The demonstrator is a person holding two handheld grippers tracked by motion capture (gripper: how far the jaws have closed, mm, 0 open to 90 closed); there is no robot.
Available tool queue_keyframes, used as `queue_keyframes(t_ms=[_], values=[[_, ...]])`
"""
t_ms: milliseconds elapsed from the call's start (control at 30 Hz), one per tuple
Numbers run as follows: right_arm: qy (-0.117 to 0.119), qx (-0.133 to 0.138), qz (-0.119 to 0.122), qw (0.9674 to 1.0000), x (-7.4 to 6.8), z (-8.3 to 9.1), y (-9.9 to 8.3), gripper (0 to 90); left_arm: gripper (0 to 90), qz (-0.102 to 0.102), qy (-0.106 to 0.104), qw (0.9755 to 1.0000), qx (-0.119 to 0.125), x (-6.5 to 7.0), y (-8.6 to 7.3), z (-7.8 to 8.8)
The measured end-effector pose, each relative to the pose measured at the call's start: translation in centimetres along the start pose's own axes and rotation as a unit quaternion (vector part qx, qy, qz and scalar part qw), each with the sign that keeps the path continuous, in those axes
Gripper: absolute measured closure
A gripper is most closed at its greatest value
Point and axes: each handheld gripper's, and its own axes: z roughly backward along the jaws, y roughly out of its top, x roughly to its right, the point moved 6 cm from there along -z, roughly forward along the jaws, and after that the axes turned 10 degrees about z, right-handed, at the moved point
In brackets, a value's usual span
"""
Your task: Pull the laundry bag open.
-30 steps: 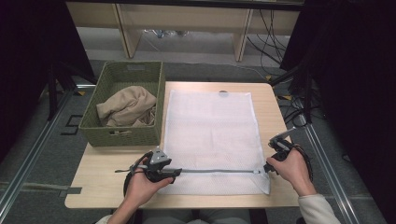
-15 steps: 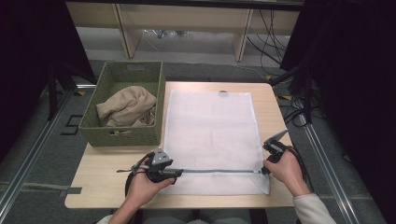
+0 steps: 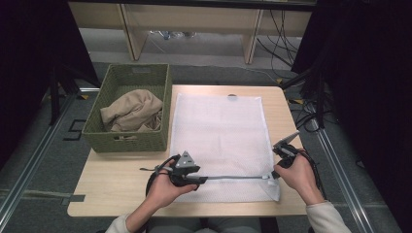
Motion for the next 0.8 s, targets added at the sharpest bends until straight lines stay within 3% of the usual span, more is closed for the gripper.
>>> queue_keyframes(t_ms=[33, 67, 100, 133, 167, 200, 233, 267, 300, 333, 367, 467, 567, 633, 667, 800], values=[[0.013, 0.0, 0.001, 0.9999, -0.2, 0.2, 0.0, 86.4, 51.4, -0.002, -0.001, 1.0, 0.001, 0.2, 0.3, -0.4], [0.003, 0.004, -0.004, 1.0, -0.3, 0.3, 0.0, 86.4, 52.3, 0.001, -0.007, 1.0, 0.005, 0.6, 0.6, -0.7], [-0.01, 0.009, -0.024, 0.9996, -0.6, 0.4, 0.1, 86.4, 53.1, 0.001, -0.007, 1.0, 0.005, 0.6, 0.6, -0.7], [-0.014, 0.017, -0.004, 0.9998, -0.4, 0.5, 0.2, 86.4, 53.8, -0.01, -0.012, 0.9999, -0.001, 0.9, 1.1, -1.2], [-0.011, 0.012, -0.019, 0.9997, -0.8, 0.8, 0.1, 86.4, 55.4, -0.014, -0.018, 0.9997, -0.004, 1.1, 1.3, -1.5], [-0.015, 0.025, -0.003, 0.9996, -0.6, 0.8, 0.2, 86.4, 59.2, -0.021, -0.025, 0.9995, -0.007, 1.3, 1.5, -1.7], [-0.011, 0.016, -0.004, 0.9998, -0.7, 1.1, 0.2, 86.4, 61.7, -0.023, -0.029, 0.9993, -0.01, 1.5, 1.6, -1.9], [-0.015, 0.032, -0.002, 0.9994, -0.7, 1.0, 0.3, 86.4, 62.6, -0.027, -0.031, 0.9991, -0.01, 1.7, 2.0, -2.1], [-0.007, 0.012, -0.022, 0.9997, -1.1, 1.6, 0.1, 86.4, 63.1, -0.028, -0.032, 0.999, -0.011, 1.8, 2.1, -2.3], [-0.011, 0.024, -0.004, 0.9996, -0.8, 1.5, 0.2, 86.4, 63.9, -0.036, -0.03, 0.9988, -0.012, 1.8, 2.4, -2.4], [-0.012, 0.023, -0.01, 0.9996, -1.0, 1.6, 0.3, 86.4, 64.3, -0.04, -0.032, 0.9987, -0.009, 2.1, 2.8, -2.6], [-0.012, 0.03, 0.002, 0.9995, -1.0, 1.9, 0.4, 86.4, 65.6, -0.047, -0.044, 0.9979, -0.001, 2.8, 3.6, -3.2], [-0.011, 0.03, -0.007, 0.9995, -1.4, 2.1, 0.4, 86.4, 66.3, -0.054, -0.058, 0.9969, -0.001, 3.6, 4.2, -4.0], [-0.014, 0.044, 0.008, 0.9989, -1.3, 2.2, 0.6, 86.4, 66.9, -0.057, -0.06, 0.9965, -0.002, 4.0, 4.5, -4.6], [-0.012, 0.037, 0.004, 0.9992, -1.4, 2.4, 0.5, 86.4, 67.3, -0.057, -0.066, 0.9961, -0.004, 4.2, 4.6, -5.0], [-0.011, 0.048, 0.005, 0.9988, -1.6, 2.5, 0.6, 86.4, 69.0, -0.063, -0.069, 0.9955, -0.007, 4.7, 5.2, -6.2]])
